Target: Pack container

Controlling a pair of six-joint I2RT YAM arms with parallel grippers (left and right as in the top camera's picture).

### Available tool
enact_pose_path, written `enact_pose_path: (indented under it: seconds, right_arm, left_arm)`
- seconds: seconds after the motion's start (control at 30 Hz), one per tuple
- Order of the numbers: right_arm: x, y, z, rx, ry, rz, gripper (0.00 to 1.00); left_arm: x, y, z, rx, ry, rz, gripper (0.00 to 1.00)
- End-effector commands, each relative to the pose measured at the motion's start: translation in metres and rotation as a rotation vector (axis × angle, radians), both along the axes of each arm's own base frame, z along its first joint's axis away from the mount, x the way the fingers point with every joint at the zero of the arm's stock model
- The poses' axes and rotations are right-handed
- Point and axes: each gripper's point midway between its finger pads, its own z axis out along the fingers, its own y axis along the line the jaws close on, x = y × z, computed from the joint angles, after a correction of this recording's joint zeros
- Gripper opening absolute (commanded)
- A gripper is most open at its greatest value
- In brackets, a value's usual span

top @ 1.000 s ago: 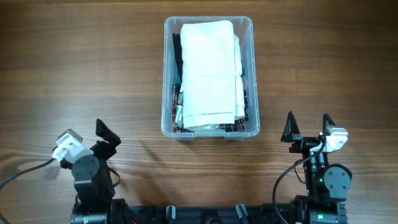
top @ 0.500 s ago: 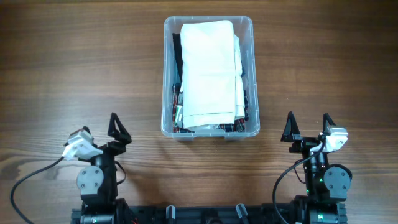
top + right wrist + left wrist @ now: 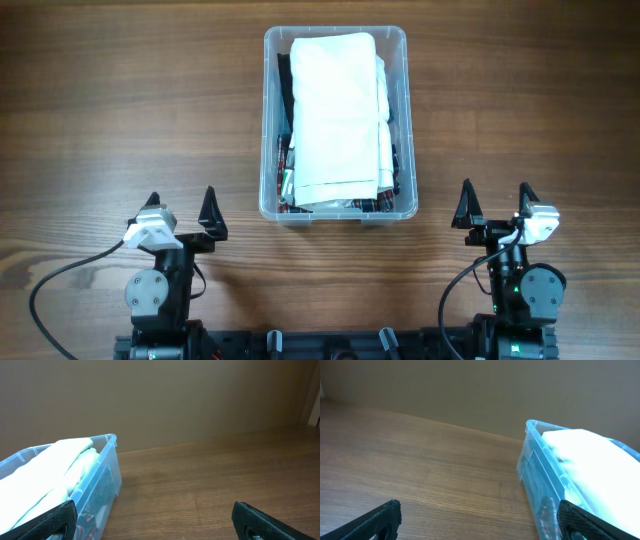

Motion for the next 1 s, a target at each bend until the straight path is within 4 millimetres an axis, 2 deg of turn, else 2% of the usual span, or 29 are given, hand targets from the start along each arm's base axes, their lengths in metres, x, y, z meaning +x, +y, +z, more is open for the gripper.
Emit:
enact_pose_path:
  seconds: [0.0, 0.97]
  right_arm:
    - [-0.0005, 0.0007, 0.0026, -0.004, -0.013, 0.006, 1.0]
    - [-0.0005, 0.0007, 0.0026, -0.004, -0.013, 0.006, 1.0]
  left_arm:
    - [-0.0002, -0.0029, -0.002, 0.108, -0.004, -0.023, 1.0]
    - [-0.0006, -0.0031, 0.0001, 0.121, -0.013, -0.024, 1.0]
